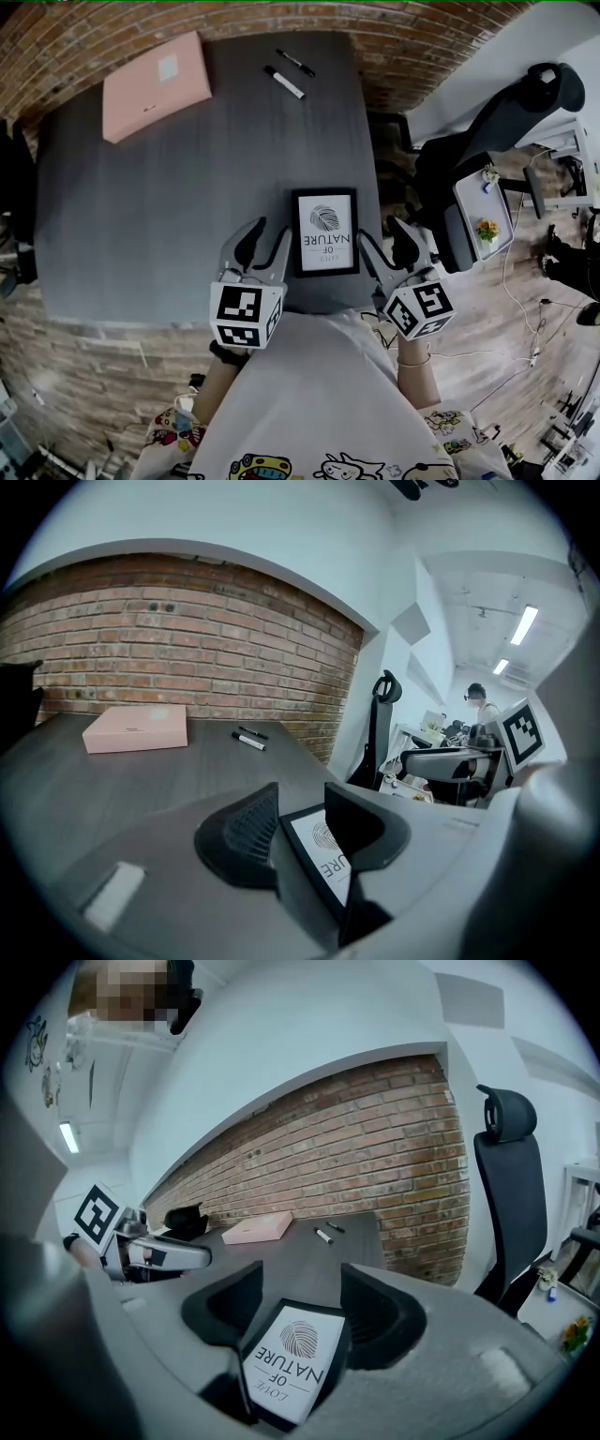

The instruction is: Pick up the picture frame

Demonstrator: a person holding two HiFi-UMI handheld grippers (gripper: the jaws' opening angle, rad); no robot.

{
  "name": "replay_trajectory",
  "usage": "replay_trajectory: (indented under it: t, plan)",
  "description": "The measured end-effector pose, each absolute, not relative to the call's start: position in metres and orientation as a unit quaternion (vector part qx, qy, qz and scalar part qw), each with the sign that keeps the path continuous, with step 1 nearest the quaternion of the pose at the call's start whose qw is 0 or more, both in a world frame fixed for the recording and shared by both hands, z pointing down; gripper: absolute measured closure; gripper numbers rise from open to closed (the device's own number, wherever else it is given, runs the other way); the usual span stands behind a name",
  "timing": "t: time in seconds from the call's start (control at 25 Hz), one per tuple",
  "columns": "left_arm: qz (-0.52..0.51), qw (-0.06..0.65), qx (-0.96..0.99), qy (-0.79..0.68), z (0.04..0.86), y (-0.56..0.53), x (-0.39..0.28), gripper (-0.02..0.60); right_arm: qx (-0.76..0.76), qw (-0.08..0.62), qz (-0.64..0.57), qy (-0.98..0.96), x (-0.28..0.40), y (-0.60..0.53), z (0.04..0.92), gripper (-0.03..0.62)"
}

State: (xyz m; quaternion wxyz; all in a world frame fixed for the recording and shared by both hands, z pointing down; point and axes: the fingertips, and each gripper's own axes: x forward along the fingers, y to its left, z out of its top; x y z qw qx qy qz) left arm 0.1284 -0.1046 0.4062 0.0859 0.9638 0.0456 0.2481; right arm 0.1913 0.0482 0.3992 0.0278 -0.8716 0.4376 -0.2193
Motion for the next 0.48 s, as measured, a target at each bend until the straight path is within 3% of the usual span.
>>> replay_trajectory:
  t: [0.48]
  plan:
    - [0.296, 0.131, 0.945, 0.051, 0.457, -0.091, 0.128, 0.425, -0.851, 0.034, -0.285, 0.440, 0.180, 0.044, 0.452, 0.339]
